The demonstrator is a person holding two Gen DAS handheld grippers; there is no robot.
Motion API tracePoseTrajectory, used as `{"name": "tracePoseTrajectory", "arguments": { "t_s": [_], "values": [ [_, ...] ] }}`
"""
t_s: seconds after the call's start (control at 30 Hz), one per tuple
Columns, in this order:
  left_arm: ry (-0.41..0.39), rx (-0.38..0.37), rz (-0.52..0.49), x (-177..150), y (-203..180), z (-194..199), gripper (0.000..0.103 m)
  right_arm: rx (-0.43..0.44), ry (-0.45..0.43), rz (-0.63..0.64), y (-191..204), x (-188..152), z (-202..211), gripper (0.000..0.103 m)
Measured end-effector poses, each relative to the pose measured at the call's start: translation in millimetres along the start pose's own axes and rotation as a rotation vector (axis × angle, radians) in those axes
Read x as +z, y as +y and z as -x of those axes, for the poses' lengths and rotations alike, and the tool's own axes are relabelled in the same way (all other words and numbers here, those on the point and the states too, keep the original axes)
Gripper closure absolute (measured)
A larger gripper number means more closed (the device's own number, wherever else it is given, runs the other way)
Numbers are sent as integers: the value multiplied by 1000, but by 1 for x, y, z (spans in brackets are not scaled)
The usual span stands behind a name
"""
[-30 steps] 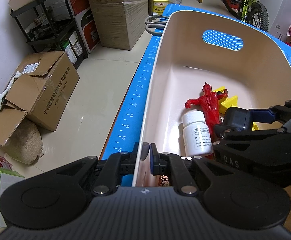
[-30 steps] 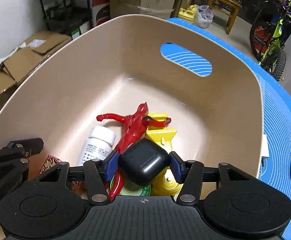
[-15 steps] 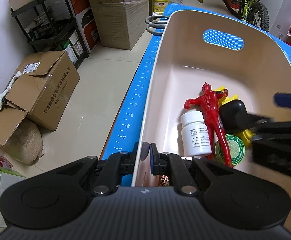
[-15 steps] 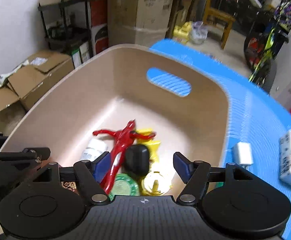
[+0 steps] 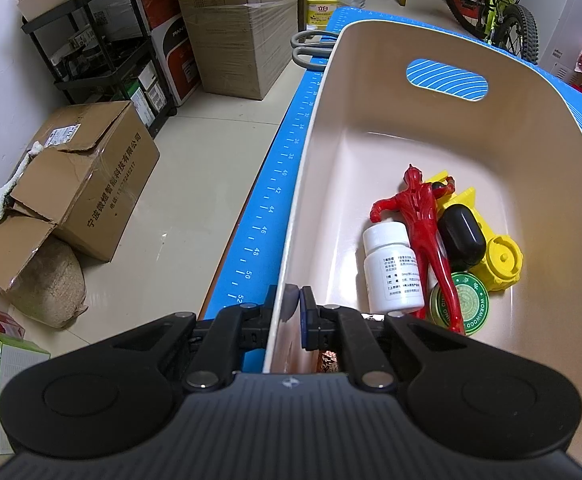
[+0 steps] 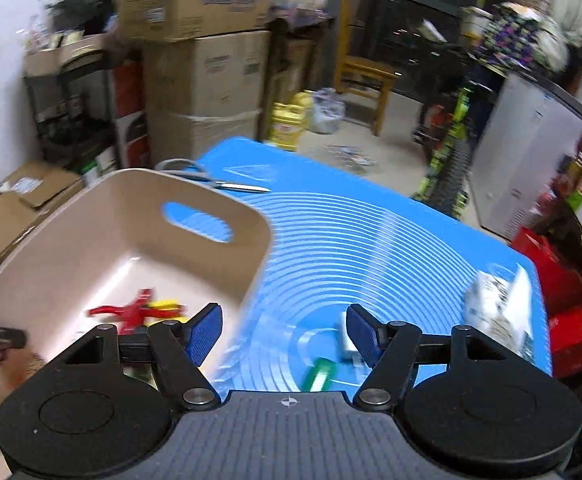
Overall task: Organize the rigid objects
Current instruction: 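Return the right gripper to the mat and grasp the green-capped tube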
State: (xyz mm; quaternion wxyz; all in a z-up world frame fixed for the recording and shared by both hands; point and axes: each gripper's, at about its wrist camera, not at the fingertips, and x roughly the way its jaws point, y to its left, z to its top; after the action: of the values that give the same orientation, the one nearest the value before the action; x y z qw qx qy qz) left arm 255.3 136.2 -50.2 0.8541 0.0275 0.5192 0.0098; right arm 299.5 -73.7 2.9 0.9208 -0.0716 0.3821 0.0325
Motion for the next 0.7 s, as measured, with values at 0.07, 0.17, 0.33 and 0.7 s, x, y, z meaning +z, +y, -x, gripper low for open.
{"name": "tracePoseTrajectory", "arguments": {
  "t_s": [0.07,0.17,0.33,0.7],
  "values": [
    [0,1,-1,0,0,0,91,-36,6,-19,-13,-5,-6,28],
    [0,3,-3,0,1,0,91,-92,16,-29,-27,-15,-20,28],
    [0,1,-1,0,1,0,91,-95,84,-48,-33,-36,-54,29],
    [0,2,-2,0,1,0,91,-71,152,-150,-29,-70,-110,39]
  ]
}}
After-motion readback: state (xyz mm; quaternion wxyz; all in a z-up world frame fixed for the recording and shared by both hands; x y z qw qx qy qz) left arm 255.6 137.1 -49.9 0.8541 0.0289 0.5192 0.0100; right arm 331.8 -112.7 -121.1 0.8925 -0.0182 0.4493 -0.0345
